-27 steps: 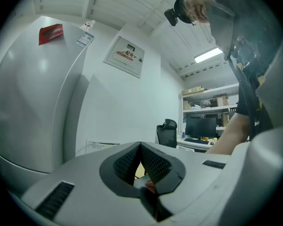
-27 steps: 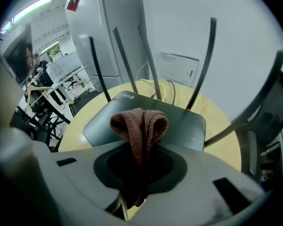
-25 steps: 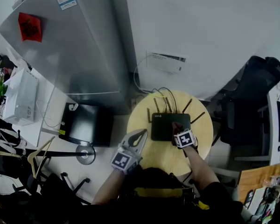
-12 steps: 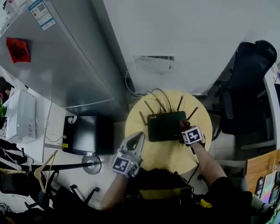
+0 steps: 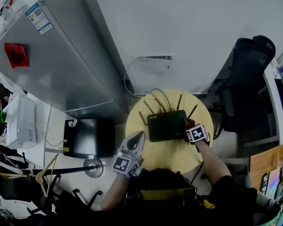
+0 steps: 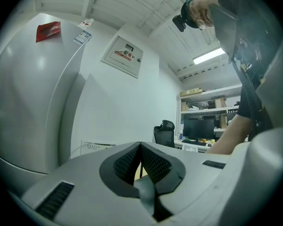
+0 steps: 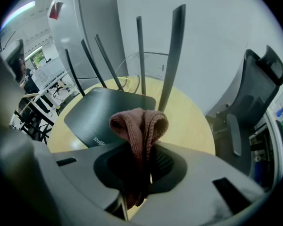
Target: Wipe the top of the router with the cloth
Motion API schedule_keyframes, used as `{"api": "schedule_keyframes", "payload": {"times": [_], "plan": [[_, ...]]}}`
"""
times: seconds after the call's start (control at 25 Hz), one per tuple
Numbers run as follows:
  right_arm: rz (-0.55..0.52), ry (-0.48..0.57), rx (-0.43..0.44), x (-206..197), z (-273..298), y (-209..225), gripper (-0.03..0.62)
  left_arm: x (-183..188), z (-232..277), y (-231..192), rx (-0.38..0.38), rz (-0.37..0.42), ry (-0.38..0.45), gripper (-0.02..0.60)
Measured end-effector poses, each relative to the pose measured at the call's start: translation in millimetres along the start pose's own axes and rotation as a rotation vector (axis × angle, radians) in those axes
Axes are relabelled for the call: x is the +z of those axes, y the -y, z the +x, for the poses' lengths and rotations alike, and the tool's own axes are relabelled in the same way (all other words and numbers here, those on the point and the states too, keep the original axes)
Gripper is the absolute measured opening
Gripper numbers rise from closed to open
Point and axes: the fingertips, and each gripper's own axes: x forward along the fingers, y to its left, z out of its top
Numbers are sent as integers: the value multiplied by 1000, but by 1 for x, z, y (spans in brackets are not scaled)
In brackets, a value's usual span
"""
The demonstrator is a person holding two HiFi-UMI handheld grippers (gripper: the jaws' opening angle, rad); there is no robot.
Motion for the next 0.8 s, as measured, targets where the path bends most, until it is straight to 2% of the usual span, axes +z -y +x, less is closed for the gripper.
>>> {"api": "schedule_keyframes", "payload": {"times": [0.16,0.36,0.52,0.68,0.8], "plan": [[-50,-26,-38,-6,-5,8,61,3,2,3,-27,13,5,-3],[-10,11,-69,-13,-31,23,60,4,6,6,-70,30,2,-3],[-17,101,41,2,-55,6,60,4,10,2,-70,6,13,-3],[-114,209,157,39,-78,-36,60,5,10,-2,-76,0,17,-3],[-225,241,206,60,-82,-70,60,7,8,-6,-67,-2,18,-3]]}}
